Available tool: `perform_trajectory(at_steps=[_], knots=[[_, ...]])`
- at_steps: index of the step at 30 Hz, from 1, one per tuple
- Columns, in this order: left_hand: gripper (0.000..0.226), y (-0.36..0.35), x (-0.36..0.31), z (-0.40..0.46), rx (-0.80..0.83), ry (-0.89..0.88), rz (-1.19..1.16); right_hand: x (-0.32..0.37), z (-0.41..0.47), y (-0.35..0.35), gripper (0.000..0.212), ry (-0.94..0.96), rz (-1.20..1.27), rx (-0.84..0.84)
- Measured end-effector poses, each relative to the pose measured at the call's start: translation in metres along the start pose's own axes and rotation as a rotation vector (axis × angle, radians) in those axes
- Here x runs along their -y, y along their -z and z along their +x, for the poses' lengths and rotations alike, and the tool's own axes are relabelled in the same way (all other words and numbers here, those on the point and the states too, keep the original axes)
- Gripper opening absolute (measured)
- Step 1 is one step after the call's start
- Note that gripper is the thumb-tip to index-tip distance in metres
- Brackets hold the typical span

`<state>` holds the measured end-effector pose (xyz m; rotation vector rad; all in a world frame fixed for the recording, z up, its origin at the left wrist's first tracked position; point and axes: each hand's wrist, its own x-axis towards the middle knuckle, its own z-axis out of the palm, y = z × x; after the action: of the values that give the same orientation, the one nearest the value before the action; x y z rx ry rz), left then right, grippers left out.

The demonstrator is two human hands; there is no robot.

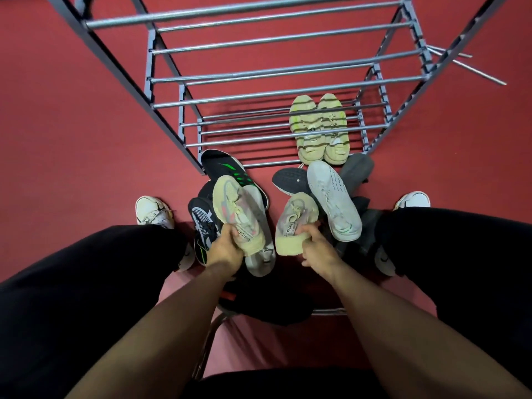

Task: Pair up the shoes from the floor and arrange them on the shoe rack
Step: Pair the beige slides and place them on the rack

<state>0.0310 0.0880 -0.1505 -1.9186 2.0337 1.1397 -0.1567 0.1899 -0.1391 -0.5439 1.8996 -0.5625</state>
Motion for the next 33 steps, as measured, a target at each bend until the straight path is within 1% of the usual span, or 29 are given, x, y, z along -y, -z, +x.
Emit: perform_trajectory(at_steps=[1, 2, 3, 5, 7, 9, 11, 12, 13, 14, 15, 16, 17, 18, 19, 21, 23, 25, 27, 29, 31, 33], knots=[[0.018, -0.001, -0.001, 0.002, 0.026, 0.035, -0.113, 0.000, -0.002, 0.000, 0.024, -0.034, 0.007, 0.041], [0.016, -0.002, -0.004, 0.001, 0.036, 0.074, -0.209, -0.003, -0.003, -0.001, 0.022, -0.042, -0.027, 0.057], [0.014, -0.005, -0.006, 0.002, 0.036, 0.109, -0.243, -0.005, -0.004, -0.002, 0.025, -0.056, -0.040, 0.053], [0.014, -0.008, -0.007, 0.004, 0.053, 0.144, -0.236, -0.011, -0.001, -0.002, 0.030, -0.094, -0.087, -0.040], [0.013, -0.011, -0.006, 0.007, 0.005, 0.192, -0.239, -0.018, 0.004, -0.001, 0.035, -0.158, -0.149, -0.082], [0.035, -0.009, -0.008, 0.006, -0.018, 0.265, -0.351, -0.022, 0.009, 0.003, 0.046, -0.255, -0.148, -0.086], [0.051, -0.005, -0.009, 0.008, 0.036, 0.380, -0.521, -0.029, 0.017, 0.009, 0.061, -0.335, -0.079, -0.095], [0.055, -0.002, -0.010, 0.010, 0.085, 0.437, -0.606, -0.033, 0.019, 0.011, 0.062, -0.341, -0.087, -0.091], [0.053, 0.000, -0.007, 0.016, 0.138, 0.460, -0.685, -0.037, 0.022, 0.013, 0.057, -0.339, -0.152, -0.072], [0.045, 0.004, -0.006, 0.018, 0.181, 0.490, -0.750, -0.040, 0.024, 0.014, 0.049, -0.328, -0.296, -0.062], [0.036, 0.006, -0.003, 0.022, 0.196, 0.512, -0.810, -0.042, 0.025, 0.014, 0.041, -0.302, -0.486, -0.093], [0.028, 0.010, 0.000, 0.023, 0.172, 0.533, -0.853, -0.040, 0.027, 0.012, 0.036, -0.247, -0.664, -0.177], [0.022, 0.012, 0.003, 0.025, 0.137, 0.547, -0.902, -0.035, 0.030, 0.010, 0.032, -0.157, -0.767, -0.273], [0.020, 0.014, 0.003, 0.024, 0.095, 0.555, -0.933, -0.027, 0.037, 0.008, 0.030, -0.053, -0.784, -0.330], [0.022, 0.015, 0.005, 0.023, 0.057, 0.553, -0.960, -0.015, 0.045, 0.004, 0.027, 0.048, -0.747, -0.347], [0.029, 0.017, 0.007, 0.018, -0.005, 0.534, -1.017, 0.013, 0.070, -0.007, 0.024, 0.146, -0.567, -0.276], [0.036, 0.020, 0.010, 0.017, -0.017, 0.534, -1.050, 0.040, 0.106, -0.023, 0.024, 0.160, -0.434, -0.213], [0.038, 0.021, 0.014, 0.021, -0.003, 0.542, -1.086, 0.060, 0.138, -0.039, 0.026, 0.187, -0.437, -0.140], [0.039, 0.019, 0.018, 0.028, 0.013, 0.574, -1.113, 0.069, 0.168, -0.055, 0.031, 0.175, -0.459, -0.097], [0.039, 0.014, 0.024, 0.037, 0.035, 0.565, -1.089, 0.068, 0.196, -0.065, 0.038, 0.117, -0.483, -0.097], [0.038, 0.010, 0.030, 0.044, 0.053, 0.559, -1.047, 0.062, 0.217, -0.071, 0.040, 0.075, -0.497, -0.083], [0.036, 0.004, 0.038, 0.050, 0.076, 0.567, -1.030, 0.053, 0.233, -0.075, 0.040, 0.073, -0.553, -0.018]])
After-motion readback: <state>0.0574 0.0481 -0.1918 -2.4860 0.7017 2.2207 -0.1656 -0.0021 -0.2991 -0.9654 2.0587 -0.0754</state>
